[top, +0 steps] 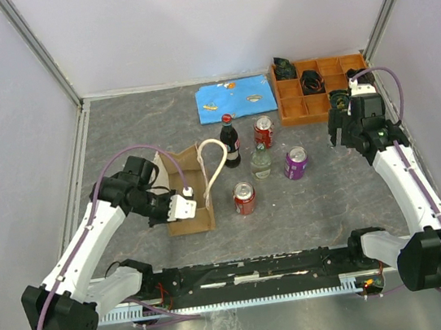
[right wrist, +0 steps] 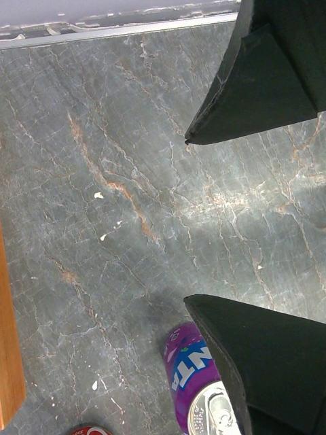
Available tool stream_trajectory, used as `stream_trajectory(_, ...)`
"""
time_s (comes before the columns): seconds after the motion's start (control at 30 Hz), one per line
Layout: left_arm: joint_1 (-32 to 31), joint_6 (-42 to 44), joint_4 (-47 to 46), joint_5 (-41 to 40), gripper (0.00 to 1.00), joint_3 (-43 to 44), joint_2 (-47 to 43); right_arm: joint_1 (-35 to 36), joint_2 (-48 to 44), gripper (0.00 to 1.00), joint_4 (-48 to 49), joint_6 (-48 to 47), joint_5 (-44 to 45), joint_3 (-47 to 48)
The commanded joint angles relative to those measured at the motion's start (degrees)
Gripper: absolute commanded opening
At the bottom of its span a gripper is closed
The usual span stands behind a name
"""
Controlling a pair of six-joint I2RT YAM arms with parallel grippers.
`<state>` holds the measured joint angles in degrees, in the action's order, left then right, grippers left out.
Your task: Place the beverage into the canvas bag
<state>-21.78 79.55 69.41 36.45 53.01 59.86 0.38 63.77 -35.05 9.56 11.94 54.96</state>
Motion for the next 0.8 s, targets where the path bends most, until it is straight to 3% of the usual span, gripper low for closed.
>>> stream_trajectory(0.0, -2.8, -0.7, -5.4, 0.9, 0.03, -0.5, 0.8, 0.2, -2.4, 0.99, -0.3, 0.2, 1.5, 1.6)
stream_trajectory(0.33, -6.0, -5.1, -8.4, -0.1, 0.03, -4.8, -0.5, 0.2, -3.9, 0.99, -1.0, 0.5, 2.0, 0.4)
stream_trajectory(0.7, -7.1, -16.0, -13.4, -2.5, 0.03, -5.6, -1.4, 0.2, -3.2, 0.99, -0.4, 0.5, 1.8, 0.4)
stream_trajectory(0.73, -7.4, -16.4, -13.4, -2.5, 0.08, -5.7, -1.7, 0.2, -3.1, 0.99, -0.3, 0.5, 1.7, 0.4)
stream_trajectory(0.77, -7.6, -17.0, -13.3, -2.5, 0.21, -5.8, -1.9, 0.2, -3.1, 0.99, -0.2, 0.6, 1.7, 0.3)
